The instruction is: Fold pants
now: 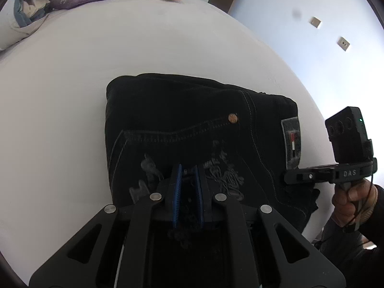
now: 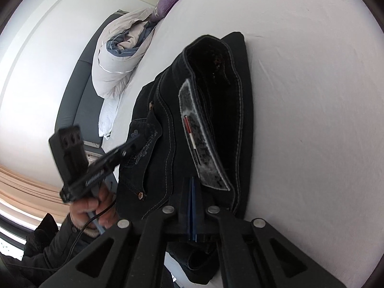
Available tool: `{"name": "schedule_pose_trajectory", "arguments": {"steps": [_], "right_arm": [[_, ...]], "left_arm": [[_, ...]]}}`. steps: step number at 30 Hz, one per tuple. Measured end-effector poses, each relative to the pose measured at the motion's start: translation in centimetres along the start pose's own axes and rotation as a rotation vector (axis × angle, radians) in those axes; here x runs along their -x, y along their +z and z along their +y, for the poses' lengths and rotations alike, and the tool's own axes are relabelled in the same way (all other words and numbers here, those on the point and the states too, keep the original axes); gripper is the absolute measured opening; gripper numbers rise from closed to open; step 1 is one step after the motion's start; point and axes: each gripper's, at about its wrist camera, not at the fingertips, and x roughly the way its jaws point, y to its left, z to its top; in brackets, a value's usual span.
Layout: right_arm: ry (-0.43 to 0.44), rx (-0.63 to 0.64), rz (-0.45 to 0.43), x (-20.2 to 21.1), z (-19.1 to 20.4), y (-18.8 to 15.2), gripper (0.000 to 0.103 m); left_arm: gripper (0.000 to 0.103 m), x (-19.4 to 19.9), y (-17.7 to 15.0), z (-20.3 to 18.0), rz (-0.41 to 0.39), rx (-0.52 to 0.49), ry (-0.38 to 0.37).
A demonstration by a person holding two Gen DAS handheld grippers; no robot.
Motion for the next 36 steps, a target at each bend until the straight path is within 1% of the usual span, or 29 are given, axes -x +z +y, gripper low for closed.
{"name": "schedule_pose_trajectory", "arguments": {"steps": [2, 3, 5, 6, 9, 10, 11, 12, 13, 14, 15, 17, 19, 20, 21, 22, 23, 24, 25, 27, 29, 30, 31, 33, 34, 36], "right_arm": [[0.001, -0.002, -0.004, 0.0, -0.1, 0.0, 0.000], [0.001, -0.001, -0.006, 0.0, -0.2, 0.0, 0.000], [0.000, -0.002, -0.012, 0.1, -0.1, -0.1, 0.000], [-0.002, 0.000, -0.015, 0.2, -0.1, -0.2, 0.000], [-0.012, 0.007, -0.013, 0.9, 0.4, -0.5, 0.000], [-0.012, 0.006, -0.012, 1.2, 0.7, -0.5, 0.002], [-0.005, 0.003, -0.022, 2.2, 1.1, -0.6, 0.013], [0.007, 0.004, -0.043, 3.0, 1.3, -0.6, 0.033], [0.016, 0.007, -0.074, 4.0, 1.5, -0.7, 0.044], [0.022, 0.007, -0.118, 5.3, 1.6, -0.8, 0.065], [0.021, 0.000, -0.165, 6.5, 1.4, -0.8, 0.076], [0.006, -0.023, -0.207, 7.7, 0.6, -0.4, 0.077], [-0.013, -0.087, -0.195, 7.6, -0.9, 0.3, 0.077], [-0.007, -0.104, -0.188, 7.3, -1.2, 0.5, 0.077], [-0.001, -0.116, -0.175, 6.9, -1.7, 0.8, 0.077], [-0.029, -0.125, -0.154, 6.2, -2.0, 1.0, 0.077], [-0.054, -0.132, -0.136, 5.7, -2.2, 1.1, 0.076], [-0.065, -0.130, -0.133, 5.4, -2.2, 1.2, 0.075], [-0.068, -0.124, -0.131, 5.2, -2.2, 1.4, 0.075], [-0.078, -0.113, -0.111, 4.8, -1.9, 1.7, 0.075], [-0.081, -0.105, -0.077, 4.3, -1.8, 1.9, 0.075], [-0.090, -0.100, -0.060, 4.0, -1.7, 1.9, 0.076], [-0.098, -0.096, -0.045, 3.6, -1.4, 2.1, 0.076], [-0.115, -0.083, -0.013, 2.7, -0.8, 2.6, 0.076], [-0.122, -0.082, -0.002, 2.2, -0.6, 2.8, 0.076], [-0.120, -0.084, 0.007, 1.3, -0.1, 3.3, 0.077]], "left_arm": [[0.010, 1.1, -1.8, 0.3, -0.030, 0.016, -0.005], [0.010, 1.6, -2.7, 0.3, -0.034, 0.014, 0.004], [0.010, 2.4, -4.3, -0.3, -0.036, 0.014, 0.015], [0.010, 3.1, -5.2, -0.7, -0.038, 0.016, 0.008], [0.010, 4.8, -6.7, -1.4, -0.025, -0.006, 0.014], [0.010, 5.2, -7.1, -1.5, -0.017, -0.006, 0.013], [0.011, 6.0, -7.0, -1.2, -0.018, 0.005, 0.007], [0.011, 7.0, -6.7, -0.6, -0.032, 0.028, 0.004], [0.011, 7.5, -7.1, -0.9, -0.055, 0.051, 0.006], [0.011, 8.5, -6.6, 0.2, -0.088, 0.089, -0.001], [0.012, 8.9, -6.0, 1.4, -0.109, 0.130, -0.018], [0.014, 8.7, -5.0, 3.7, -0.106, 0.201, -0.028], [0.017, 7.4, -4.0, 4.9, -0.073, 0.227, -0.008], [0.018, 6.7, -3.5, 5.3, -0.055, 0.234, -0.019], [0.025, 6.0, -3.0, 5.6, -0.040, 0.246, -0.035], [0.049, 5.5, -2.8, 5.7, -0.033, 0.257, -0.049], [0.068, 4.9, -2.7, 5.9, -0.027, 0.273, -0.069], [0.093, 4.6, -2.6, 6.0, -0.029, 0.286, -0.083], [0.094, 4.9, -1.8, 6.2, -0.030, 0.288, -0.085], [0.094, 4.2, -1.4, 6.3, -0.008, 0.289, -0.099], [0.094, 3.4, -1.1, 6.3, 0.031, 0.284, -0.135], [0.094, 2.8, -1.1, 6.2, 0.063, 0.272, -0.145], [0.094, 3.0, -1.0, 6.4, 0.090, 0.262, -0.142], [0.094, 1.9, -0.9, 6.2, 0.156, 0.242, -0.114], [0.094, 1.7, -0.6, 6.3, 0.171, 0.233, -0.105], [0.093, 2.1, -0.2, 6.4, 0.174, 0.216, -0.088]]}}
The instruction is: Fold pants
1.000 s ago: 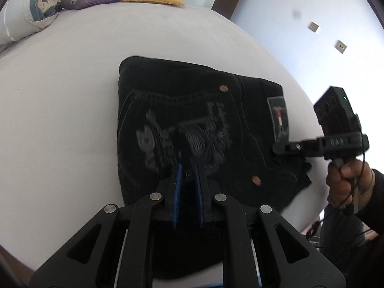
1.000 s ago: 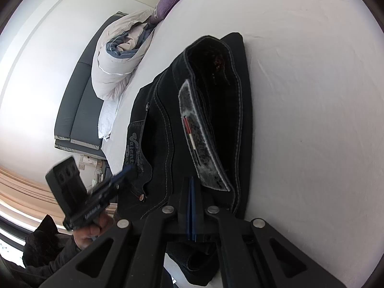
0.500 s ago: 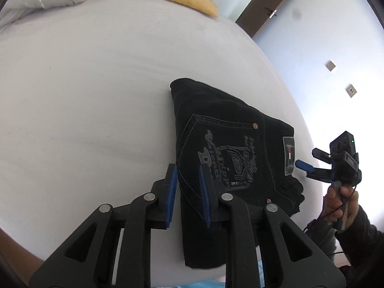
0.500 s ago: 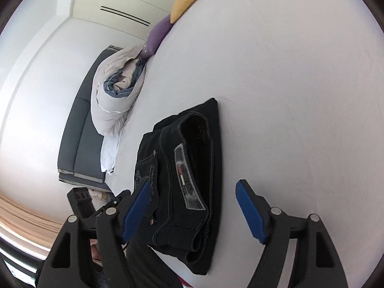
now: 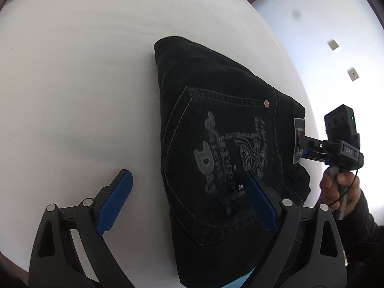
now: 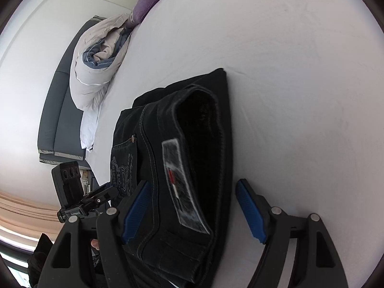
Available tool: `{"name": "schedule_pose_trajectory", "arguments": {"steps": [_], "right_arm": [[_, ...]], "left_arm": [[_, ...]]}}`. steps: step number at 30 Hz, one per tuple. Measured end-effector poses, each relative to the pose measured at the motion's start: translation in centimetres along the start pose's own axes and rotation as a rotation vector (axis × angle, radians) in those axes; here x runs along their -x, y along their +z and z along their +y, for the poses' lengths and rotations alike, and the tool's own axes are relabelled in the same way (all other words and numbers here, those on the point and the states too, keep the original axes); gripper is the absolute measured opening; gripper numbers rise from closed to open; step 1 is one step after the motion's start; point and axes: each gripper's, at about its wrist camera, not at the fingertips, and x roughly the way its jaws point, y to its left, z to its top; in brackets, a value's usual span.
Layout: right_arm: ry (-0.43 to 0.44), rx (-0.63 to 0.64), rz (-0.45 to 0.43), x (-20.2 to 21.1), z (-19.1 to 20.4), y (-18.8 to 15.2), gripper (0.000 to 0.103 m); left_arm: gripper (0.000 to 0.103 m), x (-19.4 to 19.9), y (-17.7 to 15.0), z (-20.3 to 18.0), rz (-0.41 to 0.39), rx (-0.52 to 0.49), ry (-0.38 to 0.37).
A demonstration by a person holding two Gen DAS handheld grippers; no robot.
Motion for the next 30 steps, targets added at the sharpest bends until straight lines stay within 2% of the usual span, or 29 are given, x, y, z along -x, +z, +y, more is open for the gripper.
{"name": "schedule_pose_trajectory", "arguments": {"steps": [2, 4, 5, 6, 11, 15, 17, 23, 26, 30], "right_arm": [[0.002, -0.006, 0.007, -0.6, 0.4, 0.3, 0.075], [-0.006, -0.003, 0.008, -1.0, 0.9, 0.5, 0.066], [-0.008, -0.002, 0.011, -1.2, 1.0, 0.6, 0.057], [-0.023, -0.002, 0.012, -1.3, 0.9, 0.6, 0.045], [-0.026, 0.009, -0.014, -1.2, 0.9, 0.4, 0.031], [-0.119, 0.128, -0.056, -0.7, 3.3, -0.1, 0.022], [-0.148, 0.193, -0.079, -0.1, 4.7, -0.3, 0.020], [-0.140, 0.294, -0.142, 2.3, 8.0, 0.3, 0.018], [-0.125, 0.317, -0.190, 3.8, 9.0, 2.0, 0.018], [-0.121, 0.327, -0.223, 5.2, 9.0, 6.2, 0.018]], "left_arm": [[0.076, -0.2, 0.5, -0.1, 0.003, -0.006, 0.034], [0.047, -0.2, 0.9, -0.4, 0.015, -0.010, 0.021], [0.045, -0.3, 1.0, -0.8, 0.024, -0.013, 0.023], [0.044, -0.3, 1.1, -1.3, 0.030, -0.031, 0.056], [0.032, 0.5, 1.0, -2.5, 0.025, -0.053, 0.102], [0.024, 1.3, 0.7, -4.0, 0.006, -0.091, 0.163], [0.021, 2.0, 0.9, -4.6, -0.010, -0.091, 0.186], [0.020, 5.7, 2.6, -7.7, -0.104, -0.152, 0.217], [0.020, 6.9, 4.6, -9.0, -0.150, -0.176, 0.220], [0.020, 7.3, 8.2, -10.4, -0.186, -0.201, 0.210]]}}
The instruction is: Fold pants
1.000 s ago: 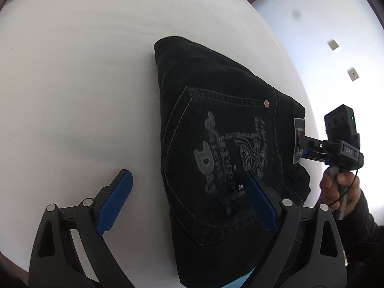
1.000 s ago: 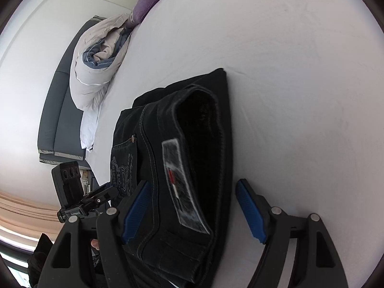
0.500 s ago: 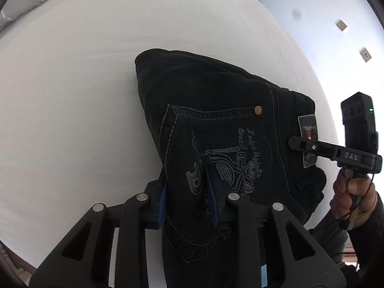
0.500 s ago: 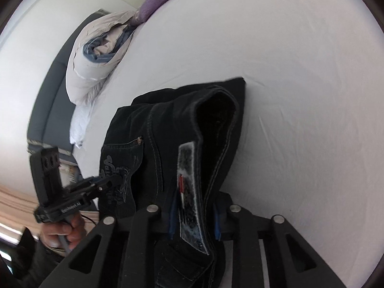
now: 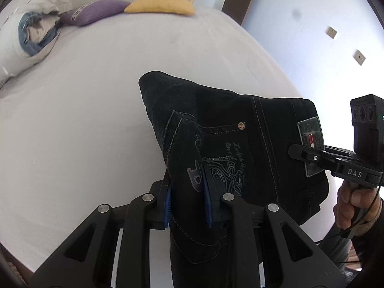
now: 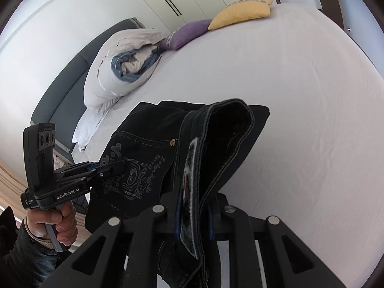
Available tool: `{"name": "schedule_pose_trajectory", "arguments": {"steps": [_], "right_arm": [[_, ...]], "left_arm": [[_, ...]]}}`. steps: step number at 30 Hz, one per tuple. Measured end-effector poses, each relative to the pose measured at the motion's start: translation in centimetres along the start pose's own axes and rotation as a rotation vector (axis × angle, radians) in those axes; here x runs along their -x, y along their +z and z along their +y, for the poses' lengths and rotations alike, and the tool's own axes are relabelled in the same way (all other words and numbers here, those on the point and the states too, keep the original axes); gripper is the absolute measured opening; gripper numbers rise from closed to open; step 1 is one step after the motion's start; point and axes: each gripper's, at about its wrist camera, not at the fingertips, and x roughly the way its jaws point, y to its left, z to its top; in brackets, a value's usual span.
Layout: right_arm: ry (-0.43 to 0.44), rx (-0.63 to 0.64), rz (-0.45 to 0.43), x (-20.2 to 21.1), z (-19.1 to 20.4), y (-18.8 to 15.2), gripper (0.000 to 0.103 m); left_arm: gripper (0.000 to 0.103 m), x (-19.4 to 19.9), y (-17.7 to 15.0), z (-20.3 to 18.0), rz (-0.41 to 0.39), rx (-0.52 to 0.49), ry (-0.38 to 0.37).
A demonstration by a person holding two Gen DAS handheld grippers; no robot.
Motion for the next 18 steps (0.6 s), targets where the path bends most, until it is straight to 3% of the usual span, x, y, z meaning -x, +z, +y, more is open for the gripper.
{"name": "schedule_pose_trajectory", "arguments": {"steps": [6, 12, 13, 14, 18], "right_arm": [[-0.015, -0.037, -0.004, -2.0, -4.3, 5.4, 0.018], [-0.065, -0.122, 0.054, -6.0, -9.6, 6.4, 0.020], [-0.063, -0.156, 0.067, -6.6, -10.9, 6.1, 0.023], [-0.057, -0.185, 0.073, -6.7, -12.0, 5.6, 0.033], [0.035, -0.248, 0.036, -6.7, -14.5, 4.3, 0.041]], "left_arm": [[0.020, -4.5, 4.7, -0.9, -0.002, 0.002, -0.007], [0.020, -12.0, 5.8, -0.6, 0.090, 0.026, 0.003], [0.024, -12.7, 5.9, -0.4, 0.103, 0.032, 0.010], [0.026, -13.3, 5.7, -0.1, 0.107, 0.048, 0.005], [0.058, -13.2, 4.6, 0.9, 0.065, 0.066, 0.020]]}}
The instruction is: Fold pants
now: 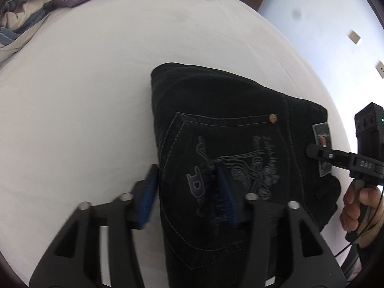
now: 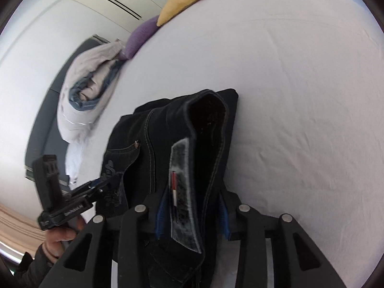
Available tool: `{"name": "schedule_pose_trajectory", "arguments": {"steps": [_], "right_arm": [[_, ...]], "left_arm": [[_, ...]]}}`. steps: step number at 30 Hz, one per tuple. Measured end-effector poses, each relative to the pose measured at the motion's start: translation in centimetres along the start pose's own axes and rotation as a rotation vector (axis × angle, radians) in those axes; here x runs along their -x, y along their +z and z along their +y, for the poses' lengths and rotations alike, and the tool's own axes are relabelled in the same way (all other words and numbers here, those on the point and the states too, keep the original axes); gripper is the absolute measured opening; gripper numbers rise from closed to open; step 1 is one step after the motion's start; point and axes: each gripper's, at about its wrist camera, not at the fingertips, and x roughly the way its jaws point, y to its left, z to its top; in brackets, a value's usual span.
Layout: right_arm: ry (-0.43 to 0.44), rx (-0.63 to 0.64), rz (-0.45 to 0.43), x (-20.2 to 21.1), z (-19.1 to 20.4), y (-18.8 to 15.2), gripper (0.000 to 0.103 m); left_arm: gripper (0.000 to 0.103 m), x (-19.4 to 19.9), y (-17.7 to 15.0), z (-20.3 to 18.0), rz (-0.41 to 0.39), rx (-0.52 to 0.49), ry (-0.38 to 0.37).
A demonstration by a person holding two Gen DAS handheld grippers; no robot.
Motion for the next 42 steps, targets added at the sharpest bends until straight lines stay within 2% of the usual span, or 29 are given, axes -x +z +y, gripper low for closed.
{"name": "schedule_pose_trajectory", "arguments": {"steps": [1, 3, 4, 6, 9, 11, 13, 14, 16, 18, 21, 25, 28, 31, 34, 38, 42], "right_arm": [[0.008, -0.005, -0.011, 0.4, -0.3, -0.1, 0.042], [0.009, -0.022, -0.037, 1.6, -0.8, -0.7, 0.055], [0.003, -0.036, -0.057, 2.4, -1.0, -1.1, 0.058], [-0.048, -0.072, -0.110, 4.7, -1.3, -2.2, 0.068], [-0.136, -0.056, -0.192, 8.3, -0.6, -4.4, 0.069], [-0.218, -0.005, -0.284, 11.6, 1.1, -6.2, 0.076], [-0.277, 0.028, -0.393, 14.9, 3.0, -8.1, 0.087], [-0.305, 0.050, -0.453, 16.7, 4.0, -9.0, 0.094], [-0.358, 0.102, -0.588, 20.2, 6.2, -10.9, 0.102], [-0.409, 0.165, -0.714, 23.4, 8.6, -12.4, 0.103], [-0.447, 0.268, -0.835, 27.1, 12.2, -14.0, 0.103], [-0.476, 0.389, -1.021, 32.8, 16.6, -17.0, 0.103], [-0.451, 0.433, -1.102, 36.1, 18.9, -18.4, 0.103], [-0.462, 0.443, -1.133, 38.6, 20.8, -19.4, 0.103], [-0.453, 0.463, -1.117, 39.2, 22.0, -20.3, 0.103], [-0.447, 0.414, -0.984, 37.6, 22.1, -19.6, 0.103], [-0.484, 0.330, -0.824, 34.3, 20.1, -18.6, 0.103]], "left_arm": [[0.065, 0.1, -0.2, 0.4, -0.007, 0.010, -0.007], [0.067, 0.7, -0.9, 0.7, -0.009, 0.038, -0.023], [0.067, 1.4, -1.1, 0.7, -0.020, 0.041, -0.011], [0.067, 3.5, -1.4, 0.2, -0.071, 0.009, 0.049], [0.067, 7.9, -3.4, -2.2, -0.177, -0.062, 0.125], [0.075, 12.3, -5.1, -3.7, -0.317, -0.107, 0.215], [0.096, 16.7, -6.2, -6.0, -0.487, -0.129, 0.307], [0.102, 19.1, -7.5, -7.2, -0.575, -0.133, 0.361], [0.103, 23.6, -10.5, -9.9, -0.735, -0.154, 0.439], [0.103, 26.9, -12.2, -12.5, -0.797, -0.168, 0.477], [0.103, 31.3, -14.3, -14.4, -0.813, -0.123, 0.440], [0.103, 37.0, -15.1, -15.1, -0.864, -0.094, 0.392], [0.103, 41.9, -16.4, -15.5, -0.864, -0.123, 0.406], [0.103, 44.6, -17.2, -16.6, -0.843, -0.160, 0.396], [0.103, 45.1, -17.9, -17.2, -0.817, -0.145, 0.384], [0.103, 40.8, -18.1, -16.4, -0.672, -0.076, 0.350], [0.103, 36.4, -18.5, -15.7, -0.515, -0.001, 0.306]]}}
